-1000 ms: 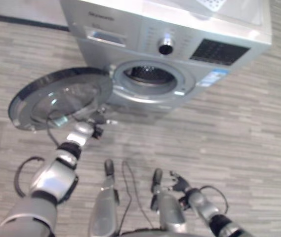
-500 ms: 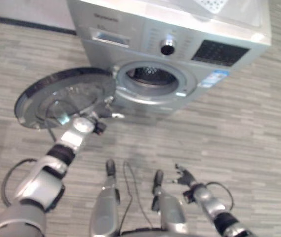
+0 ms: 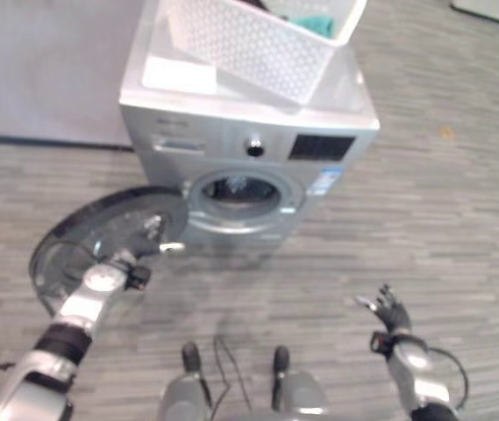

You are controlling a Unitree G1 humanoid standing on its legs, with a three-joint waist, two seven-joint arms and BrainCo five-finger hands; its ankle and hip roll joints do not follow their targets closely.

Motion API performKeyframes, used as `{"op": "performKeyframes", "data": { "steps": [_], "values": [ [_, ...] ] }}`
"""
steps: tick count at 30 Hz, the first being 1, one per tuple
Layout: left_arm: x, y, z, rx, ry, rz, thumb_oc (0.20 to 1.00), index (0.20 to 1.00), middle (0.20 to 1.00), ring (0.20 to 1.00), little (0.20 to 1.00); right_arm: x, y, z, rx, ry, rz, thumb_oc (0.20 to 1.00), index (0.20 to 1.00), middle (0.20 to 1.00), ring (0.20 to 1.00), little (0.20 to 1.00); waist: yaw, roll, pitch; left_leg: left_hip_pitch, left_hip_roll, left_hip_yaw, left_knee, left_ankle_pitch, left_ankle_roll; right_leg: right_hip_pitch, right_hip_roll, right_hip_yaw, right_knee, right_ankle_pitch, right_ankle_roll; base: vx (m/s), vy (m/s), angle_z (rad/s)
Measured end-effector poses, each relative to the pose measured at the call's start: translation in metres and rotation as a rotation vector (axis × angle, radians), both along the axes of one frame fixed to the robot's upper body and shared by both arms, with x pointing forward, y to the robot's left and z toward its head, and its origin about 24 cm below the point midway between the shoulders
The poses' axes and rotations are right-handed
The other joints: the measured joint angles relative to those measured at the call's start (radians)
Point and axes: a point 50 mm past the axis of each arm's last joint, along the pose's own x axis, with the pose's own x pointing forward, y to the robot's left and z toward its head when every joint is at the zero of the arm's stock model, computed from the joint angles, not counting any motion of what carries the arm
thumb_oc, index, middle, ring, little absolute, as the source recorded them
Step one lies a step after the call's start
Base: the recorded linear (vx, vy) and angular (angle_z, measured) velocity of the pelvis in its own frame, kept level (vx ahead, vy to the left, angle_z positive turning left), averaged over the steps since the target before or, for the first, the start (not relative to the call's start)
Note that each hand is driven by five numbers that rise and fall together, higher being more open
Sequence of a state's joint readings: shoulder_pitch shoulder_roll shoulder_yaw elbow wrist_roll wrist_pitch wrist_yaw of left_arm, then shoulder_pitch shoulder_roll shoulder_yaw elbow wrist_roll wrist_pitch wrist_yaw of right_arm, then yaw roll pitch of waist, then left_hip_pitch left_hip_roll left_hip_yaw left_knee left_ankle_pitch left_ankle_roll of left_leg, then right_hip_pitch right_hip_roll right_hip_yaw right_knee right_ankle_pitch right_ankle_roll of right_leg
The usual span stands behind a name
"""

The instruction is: Grab the laundry basket,head to the washer,open it,put in the laundry and shut it.

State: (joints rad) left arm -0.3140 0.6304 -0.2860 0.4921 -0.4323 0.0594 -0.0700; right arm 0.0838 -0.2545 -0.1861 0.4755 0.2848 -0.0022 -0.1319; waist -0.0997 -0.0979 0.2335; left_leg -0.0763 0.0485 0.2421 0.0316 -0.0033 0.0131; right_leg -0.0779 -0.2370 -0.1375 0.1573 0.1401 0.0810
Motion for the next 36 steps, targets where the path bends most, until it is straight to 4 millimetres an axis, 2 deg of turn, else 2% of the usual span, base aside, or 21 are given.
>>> {"op": "performKeyframes", "data": {
  "steps": [1,2,3,4,5,6,7,8,10,11,14,15,18,21,22,23,24,28,30,33,36],
  "values": [
    [-0.002,-0.002,-0.006,-0.019,0.016,0.013,1.000,1.000,1.000,1.000,1.000,-0.001,-0.002,0.001,-0.005,0.000,-0.014,1.000,1.000,1.000,1.000,1.000,-0.009,0.011,-0.005,0.010,-0.005,-0.001,-0.008,-0.001,0.003,-0.011,-0.005,0.012,0.029,0.007,0.008,0.07,0.232,0.00],
    [-0.008,-0.016,-0.030,-0.071,0.085,0.031,1.000,1.000,1.000,1.000,1.000,0.001,-0.007,0.014,-0.048,-0.053,-0.038,1.000,1.000,1.000,1.000,1.000,-0.038,0.052,-0.032,0.001,-0.046,0.011,0.072,-0.034,0.082,-0.082,-0.037,0.092,0.174,0.051,0.041,0.16,0.316,-0.04],
    [-0.010,-0.024,-0.040,-0.100,0.115,0.037,1.000,1.000,1.000,1.000,1.000,0.007,-0.010,0.026,-0.074,-0.107,-0.031,1.000,1.000,1.000,1.000,1.000,-0.050,0.086,-0.035,-0.030,-0.036,-0.004,0.131,-0.091,0.076,-0.121,-0.030,0.132,0.253,0.048,0.050,0.18,0.187,-0.16],
    [-0.016,-0.028,-0.050,-0.118,0.151,0.044,1.000,1.000,1.000,1.000,1.000,0.012,-0.009,0.029,-0.029,-0.150,-0.077,1.000,1.000,1.000,1.000,1.000,-0.060,0.108,-0.044,-0.024,-0.041,0.002,0.129,-0.103,0.081,-0.135,-0.027,0.155,0.286,0.088,0.035,0.14,0.115,0.10],
    [-0.021,-0.034,-0.058,-0.139,0.177,0.047,1.000,1.000,1.000,1.000,1.000,0.012,-0.009,0.037,0.047,-0.239,-0.194,1.000,1.000,1.000,1.000,1.000,-0.081,0.135,-0.056,-0.003,-0.043,-0.014,0.113,-0.104,0.083,-0.146,-0.016,0.185,0.324,0.128,0.041,0.09,0.047,0.12],
    [-0.026,-0.036,-0.062,-0.150,0.187,0.049,1.000,1.000,1.000,1.000,1.000,0.012,-0.007,0.044,0.102,-0.312,-0.273,1.000,1.000,1.000,1.000,1.000,-0.084,0.142,-0.055,0.035,-0.050,-0.018,0.084,-0.100,0.090,-0.167,-0.003,0.214,0.384,0.095,0.070,0.10,0.026,0.18],
    [-0.031,-0.035,-0.067,-0.151,0.206,0.054,1.000,1.000,1.000,1.000,1.000,0.011,-0.006,0.046,0.113,-0.341,-0.290,1.000,1.000,1.000,1.000,1.000,-0.084,0.147,-0.061,0.048,-0.048,-0.016,0.075,-0.096,0.090,-0.172,0.006,0.219,0.406,0.059,0.077,0.23,0.025,0.06],
    [-0.041,-0.027,-0.074,-0.157,0.231,0.091,1.000,1.000,1.000,1.000,1.000,0.016,-0.010,0.062,0.111,-0.418,-0.318,1.000,1.000,1.000,1.000,1.000,-0.082,0.160,-0.092,0.050,-0.057,-0.020,0.074,-0.100,0.092,-0.188,0.012,0.215,0.404,0.009,0.086,0.27,0.000,0.03],
    [-0.047,-0.020,-0.078,-0.154,0.241,0.133,1.000,1.000,1.000,1.000,1.000,0.024,-0.012,0.091,0.081,-0.553,-0.335,1.000,1.000,1.000,1.000,1.000,-0.082,0.169,-0.097,0.053,-0.066,-0.020,0.073,-0.100,0.096,-0.197,0.020,0.218,0.340,-0.035,0.091,0.22,-0.031,0.06],
    [-0.050,-0.016,-0.081,-0.146,0.256,0.156,1.000,1.000,1.000,1.000,1.000,0.032,-0.011,0.119,0.061,-0.683,-0.342,1.000,1.000,1.000,1.000,1.000,-0.084,0.171,-0.101,0.053,-0.072,-0.032,0.072,-0.097,0.092,-0.191,0.038,0.232,0.225,-0.060,0.090,0.11,-0.027,0.17],
    [-0.054,-0.010,-0.084,-0.129,0.269,0.184,1.000,1.000,1.000,1.000,1.000,0.044,-0.007,0.154,0.045,-0.856,-0.357,1.000,1.000,1.000,1.000,1.000,-0.103,0.144,-0.114,0.069,-0.089,-0.058,0.057,-0.087,0.101,-0.178,0.060,0.253,0.045,-0.057,0.083,0.18,-0.061,0.40],
    [-0.055,-0.009,-0.085,-0.127,0.272,0.186,1.000,1.000,1.000,1.000,1.000,0.047,-0.005,0.161,0.049,-0.887,-0.361,1.000,1.000,1.000,1.000,1.000,-0.103,0.137,-0.114,0.079,-0.092,-0.062,0.047,-0.083,0.097,-0.180,0.064,0.254,0.018,-0.050,0.074,0.21,-0.080,0.26],
    [-0.057,-0.014,-0.088,-0.140,0.280,0.182,1.000,1.000,1.000,1.000,1.000,0.054,0.006,0.208,0.008,-1.081,-0.347,1.000,1.000,1.000,1.000,1.000,-0.106,0.135,-0.107,0.114,-0.103,-0.094,0.041,-0.104,0.084,-0.145,0.084,0.255,-0.156,-0.015,0.074,0.22,-0.100,0.25],
    [-0.067,-0.016,-0.095,-0.150,0.303,0.184,1.000,1.000,1.000,1.000,1.000,0.047,0.003,0.227,-0.129,-1.150,-0.344,1.000,1.000,1.000,1.000,1.000,-0.110,0.102,-0.128,0.208,-0.112,-0.174,0.003,-0.133,0.044,-0.093,0.085,0.274,-0.117,0.050,0.042,0.20,-0.124,0.75],
    [-0.071,-0.015,-0.097,-0.152,0.307,0.192,1.000,1.000,1.000,1.000,1.000,0.048,0.002,0.227,-0.159,-1.140,-0.339,1.000,1.000,1.000,1.000,1.000,-0.103,0.092,-0.143,0.213,-0.110,-0.186,0.000,-0.149,0.030,-0.095,0.086,0.285,-0.084,0.050,0.047,0.38,-0.271,0.60],
    [-0.075,-0.014,-0.100,-0.156,0.314,0.202,1.000,1.000,1.000,1.000,1.000,0.048,-0.001,0.228,-0.195,-1.130,-0.331,1.000,1.000,1.000,1.000,1.000,-0.097,0.092,-0.152,0.220,-0.100,-0.197,0.005,-0.162,0.012,-0.090,0.098,0.298,-0.072,0.007,0.060,0.25,-0.201,0.32],
    [-0.086,-0.011,-0.107,-0.167,0.336,0.228,1.000,1.000,1.000,1.000,1.000,0.054,0.002,0.228,-0.192,-1.123,-0.315,1.000,1.000,1.000,1.000,1.000,-0.093,0.112,-0.150,0.224,-0.055,-0.214,0.019,-0.183,-0.020,-0.061,0.129,0.285,-0.073,-0.055,0.051,0.31,-0.263,0.22],
    [-0.095,-0.014,-0.113,-0.189,0.362,0.240,1.000,1.000,1.000,1.000,1.000,0.057,-0.004,0.222,-0.210,-1.073,-0.319,1.000,1.000,1.000,1.000,1.000,-0.095,0.149,-0.149,0.251,0.046,-0.206,0.016,-0.185,-0.044,-0.018,0.216,0.233,-0.077,-0.083,0.003,0.15,-0.156,0.26],
    [-0.092,-0.020,-0.113,-0.204,0.357,0.231,1.000,1.000,1.000,1.000,1.000,0.055,-0.012,0.233,-0.285,-1.085,-0.299,1.000,1.000,1.000,1.000,1.000,-0.100,0.155,-0.146,0.274,0.085,-0.197,0.004,-0.166,-0.074,0.019,0.244,0.205,-0.082,-0.094,-0.018,0.12,-0.180,0.34],
    [-0.085,-0.022,-0.109,-0.196,0.339,0.216,1.000,1.000,1.000,1.000,1.000,0.054,-0.021,0.254,-0.385,-1.137,-0.317,1.000,1.000,1.000,1.000,1.000,-0.102,0.154,-0.148,0.292,0.110,-0.202,-0.049,-0.161,-0.088,0.029,0.265,0.197,-0.106,-0.109,-0.041,0.05,-0.078,0.16],
    [-0.075,-0.023,-0.103,-0.176,0.316,0.197,1.000,1.000,1.000,1.000,1.000,0.044,-0.046,0.275,-0.626,-1.099,-0.380,1.000,1.000,1.000,1.000,1.000,-0.111,0.152,-0.148,0.291,0.122,-0.202,-0.107,-0.147,-0.112,0.012,0.273,0.188,-0.120,-0.108,-0.042,0.04,-0.072,0.12]
  ]
}}
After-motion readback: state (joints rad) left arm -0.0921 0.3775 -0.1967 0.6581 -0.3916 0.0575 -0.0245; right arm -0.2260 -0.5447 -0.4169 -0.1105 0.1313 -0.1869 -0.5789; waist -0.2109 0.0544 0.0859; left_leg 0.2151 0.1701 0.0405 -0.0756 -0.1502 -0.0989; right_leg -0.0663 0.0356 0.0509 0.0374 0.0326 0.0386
